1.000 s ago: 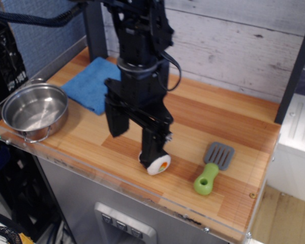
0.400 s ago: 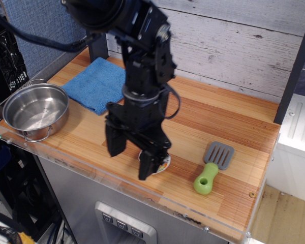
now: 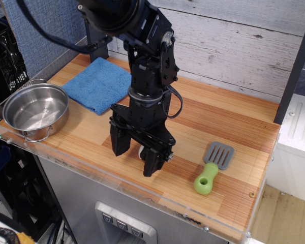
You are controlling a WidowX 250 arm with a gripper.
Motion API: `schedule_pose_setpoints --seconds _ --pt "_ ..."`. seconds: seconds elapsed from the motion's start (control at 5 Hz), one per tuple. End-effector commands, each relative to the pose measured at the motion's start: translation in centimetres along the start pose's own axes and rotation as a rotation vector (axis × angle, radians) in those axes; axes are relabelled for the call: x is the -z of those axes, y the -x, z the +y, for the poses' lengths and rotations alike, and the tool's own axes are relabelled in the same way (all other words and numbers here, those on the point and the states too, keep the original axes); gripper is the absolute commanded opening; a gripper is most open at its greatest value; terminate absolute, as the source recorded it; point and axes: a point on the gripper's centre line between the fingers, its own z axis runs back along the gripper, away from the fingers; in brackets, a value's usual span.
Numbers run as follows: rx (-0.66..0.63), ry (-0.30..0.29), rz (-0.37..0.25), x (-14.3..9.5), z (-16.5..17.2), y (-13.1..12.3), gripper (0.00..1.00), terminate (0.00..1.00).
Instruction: Put the black and white object inside the metal bowl
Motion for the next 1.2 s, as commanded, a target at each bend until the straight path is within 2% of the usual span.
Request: schedule_pose_setpoints --seconds 0.0,0.4,0.6,0.8,1.0 --pt "-0.008 0.012 -0.037 -0.6 -0.8 -1.7 1.00 0.00" --pt "-0.020 0.003 -0.021 0.3 -0.8 -2.1 1.00 0.00" --pt "-0.032 0.006 -0.013 0.6 -0.4 -2.0 0.00 0.00" --pt "-0.046 0.023 -0.019 -0.4 0.3 -1.6 0.00 0.00" --pt "-0.069 0.063 -0.105 -4.6 1.8 -0.6 0.00 0.00"
